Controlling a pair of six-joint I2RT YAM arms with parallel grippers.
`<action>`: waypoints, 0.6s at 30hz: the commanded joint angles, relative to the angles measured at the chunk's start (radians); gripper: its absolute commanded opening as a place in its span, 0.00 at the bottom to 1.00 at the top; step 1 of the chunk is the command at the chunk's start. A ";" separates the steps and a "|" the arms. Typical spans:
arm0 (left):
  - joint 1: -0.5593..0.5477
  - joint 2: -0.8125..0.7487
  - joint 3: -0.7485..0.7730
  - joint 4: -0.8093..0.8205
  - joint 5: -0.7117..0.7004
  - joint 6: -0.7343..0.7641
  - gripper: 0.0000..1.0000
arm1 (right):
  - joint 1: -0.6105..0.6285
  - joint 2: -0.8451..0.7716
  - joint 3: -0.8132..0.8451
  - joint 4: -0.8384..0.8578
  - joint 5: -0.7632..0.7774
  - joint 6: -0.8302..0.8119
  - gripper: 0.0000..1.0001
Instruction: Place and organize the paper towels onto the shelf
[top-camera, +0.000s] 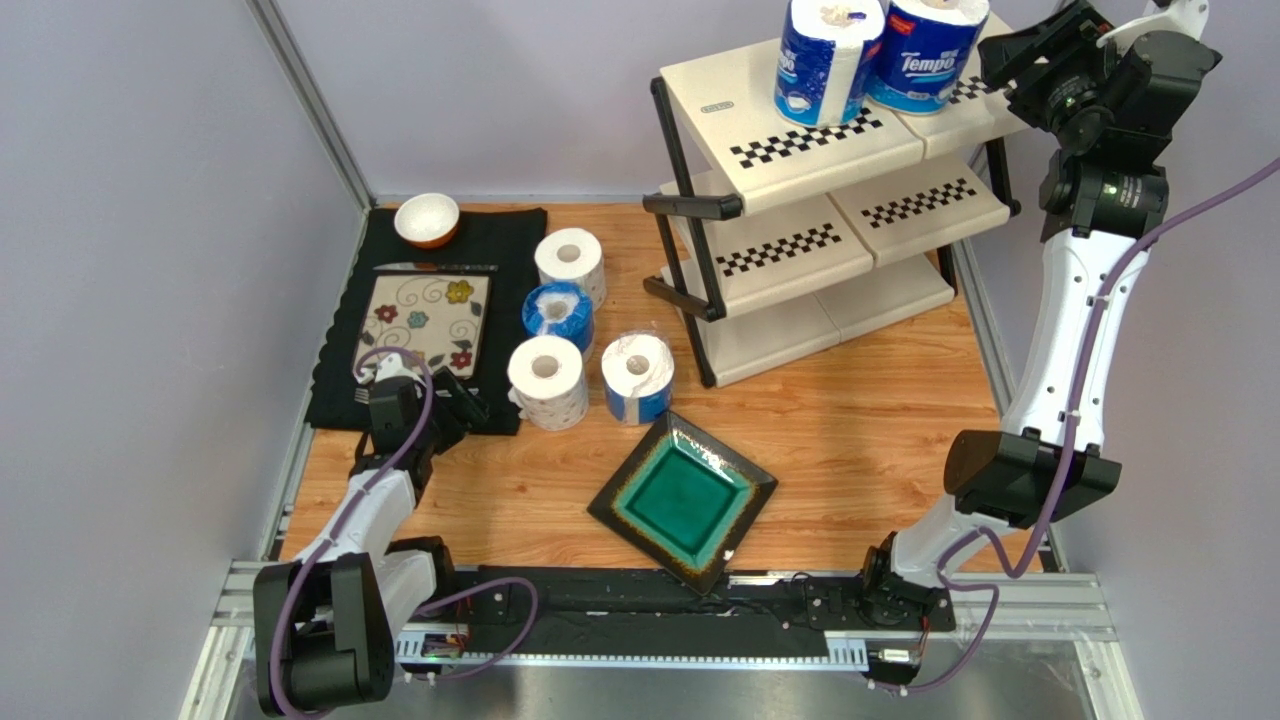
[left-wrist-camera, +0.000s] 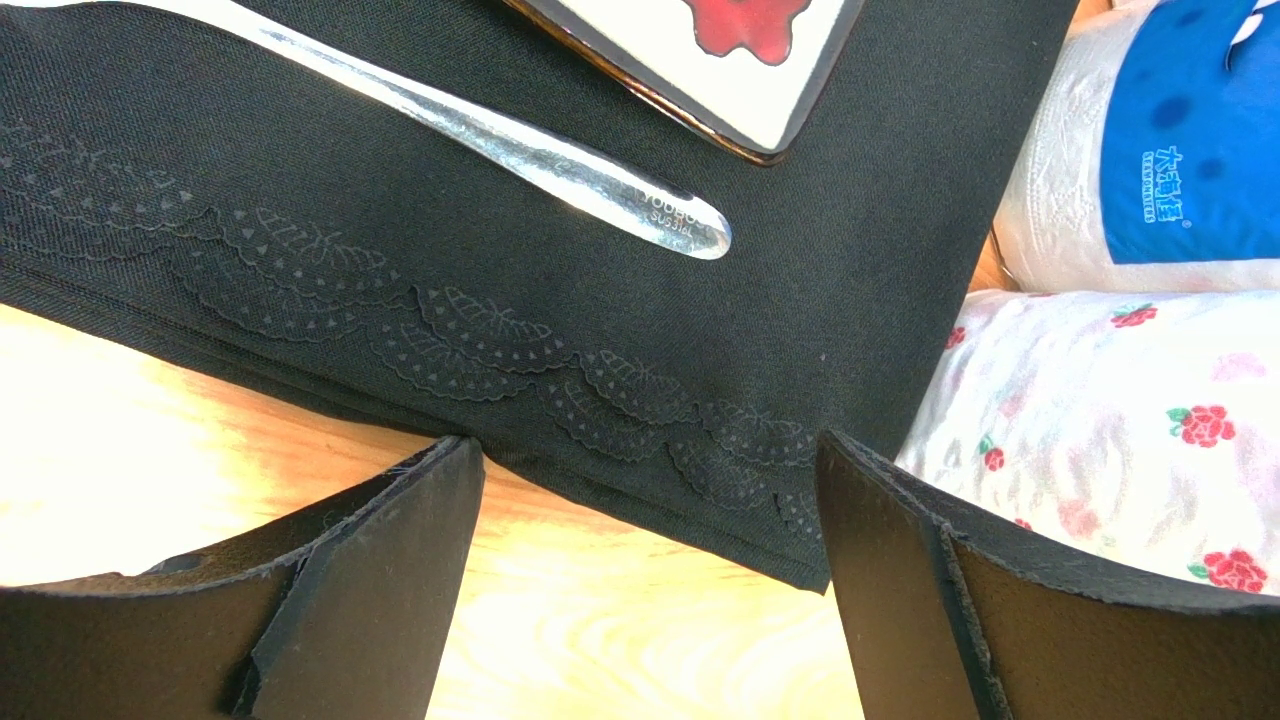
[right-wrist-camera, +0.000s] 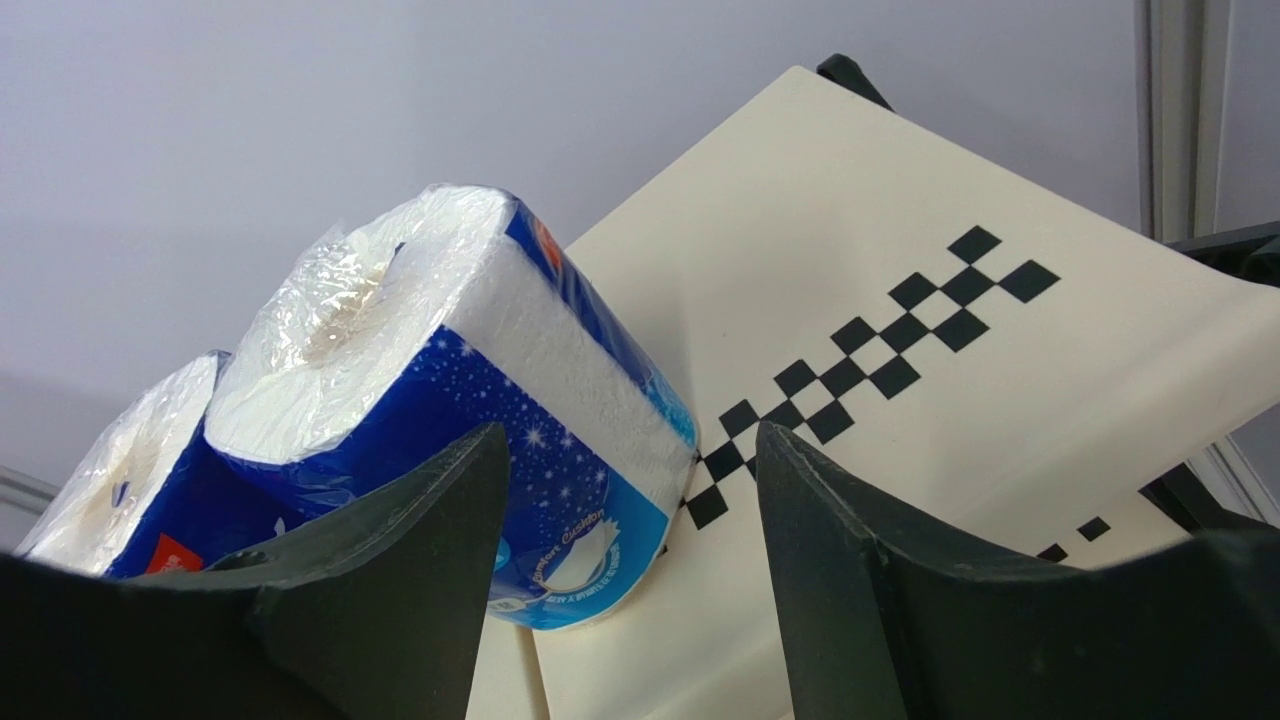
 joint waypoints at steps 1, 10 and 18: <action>0.007 0.014 -0.024 -0.048 0.010 -0.017 0.90 | -0.001 0.024 0.029 0.040 -0.066 -0.016 0.65; 0.007 0.012 -0.026 -0.053 0.004 -0.016 0.90 | -0.001 0.081 0.087 0.029 -0.129 -0.002 0.65; 0.008 0.015 -0.024 -0.053 0.006 -0.014 0.90 | -0.001 -0.010 -0.041 0.077 -0.016 -0.009 0.66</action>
